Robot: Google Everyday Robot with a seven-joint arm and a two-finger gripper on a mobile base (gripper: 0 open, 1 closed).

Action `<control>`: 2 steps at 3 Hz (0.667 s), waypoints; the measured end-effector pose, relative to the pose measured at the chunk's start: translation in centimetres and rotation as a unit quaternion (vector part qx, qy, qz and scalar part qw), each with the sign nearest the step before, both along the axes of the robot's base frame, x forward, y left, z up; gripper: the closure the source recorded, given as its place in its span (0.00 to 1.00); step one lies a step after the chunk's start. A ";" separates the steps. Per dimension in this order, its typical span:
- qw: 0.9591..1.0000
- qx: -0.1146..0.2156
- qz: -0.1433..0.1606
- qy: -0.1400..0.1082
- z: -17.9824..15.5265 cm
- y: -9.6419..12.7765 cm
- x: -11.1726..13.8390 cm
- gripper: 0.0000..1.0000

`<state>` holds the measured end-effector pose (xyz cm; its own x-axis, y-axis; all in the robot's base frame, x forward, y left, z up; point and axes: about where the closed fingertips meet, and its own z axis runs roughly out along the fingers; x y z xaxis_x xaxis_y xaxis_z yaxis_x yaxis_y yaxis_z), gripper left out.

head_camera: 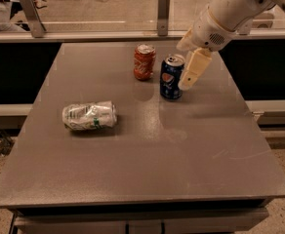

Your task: Pick pepsi can

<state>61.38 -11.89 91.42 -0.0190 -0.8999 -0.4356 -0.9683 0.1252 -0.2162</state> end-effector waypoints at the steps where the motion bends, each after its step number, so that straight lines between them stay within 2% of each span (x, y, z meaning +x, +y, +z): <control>1: 1.000 0.002 0.011 0.003 -0.3 0.5 0.3 0.00; 2: 0.999 0.012 0.028 0.008 -0.7 1.7 0.3 0.00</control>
Offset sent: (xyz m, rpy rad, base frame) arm 0.0024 0.0276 -0.0076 0.0459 0.0252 0.0932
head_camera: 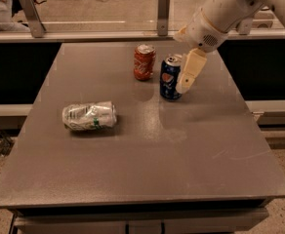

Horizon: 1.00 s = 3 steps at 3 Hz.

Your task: Pick pepsi can

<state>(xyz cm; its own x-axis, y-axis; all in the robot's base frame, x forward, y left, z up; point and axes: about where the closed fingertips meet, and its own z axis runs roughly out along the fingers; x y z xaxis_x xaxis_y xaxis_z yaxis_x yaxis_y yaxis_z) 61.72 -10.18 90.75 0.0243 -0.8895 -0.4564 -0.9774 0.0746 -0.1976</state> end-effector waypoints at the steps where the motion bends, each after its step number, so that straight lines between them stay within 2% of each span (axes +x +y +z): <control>1: 1.000 0.009 0.027 -0.001 -0.2 1.7 -0.4 0.15; 2: 1.000 0.009 0.028 -0.001 -0.4 1.9 -0.4 0.38; 3: 0.997 0.055 0.048 0.002 0.1 2.3 -0.6 0.62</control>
Offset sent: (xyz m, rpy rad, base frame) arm -0.0039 0.0157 -0.0022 0.0163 -0.0024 0.0493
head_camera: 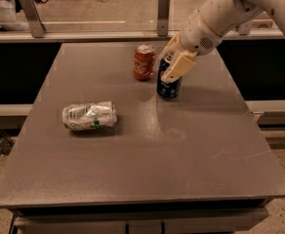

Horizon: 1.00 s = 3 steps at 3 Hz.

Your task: Pick pepsi can

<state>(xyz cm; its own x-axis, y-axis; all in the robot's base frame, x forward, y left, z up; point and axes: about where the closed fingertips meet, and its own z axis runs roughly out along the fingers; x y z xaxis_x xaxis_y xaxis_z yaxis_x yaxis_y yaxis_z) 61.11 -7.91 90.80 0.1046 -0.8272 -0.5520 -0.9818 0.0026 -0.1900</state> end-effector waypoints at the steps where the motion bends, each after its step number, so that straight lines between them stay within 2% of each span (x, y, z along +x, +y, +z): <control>1: 0.999 0.040 0.021 -0.006 2.3 -0.1 -1.0 0.85; 2: 0.999 0.025 0.020 -0.025 5.5 -0.8 -2.9 1.00; 3: 0.999 0.024 0.021 -0.028 5.9 -0.7 -3.1 1.00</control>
Offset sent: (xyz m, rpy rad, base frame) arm -0.0589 -0.0234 0.1080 -0.0088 -0.1165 0.0285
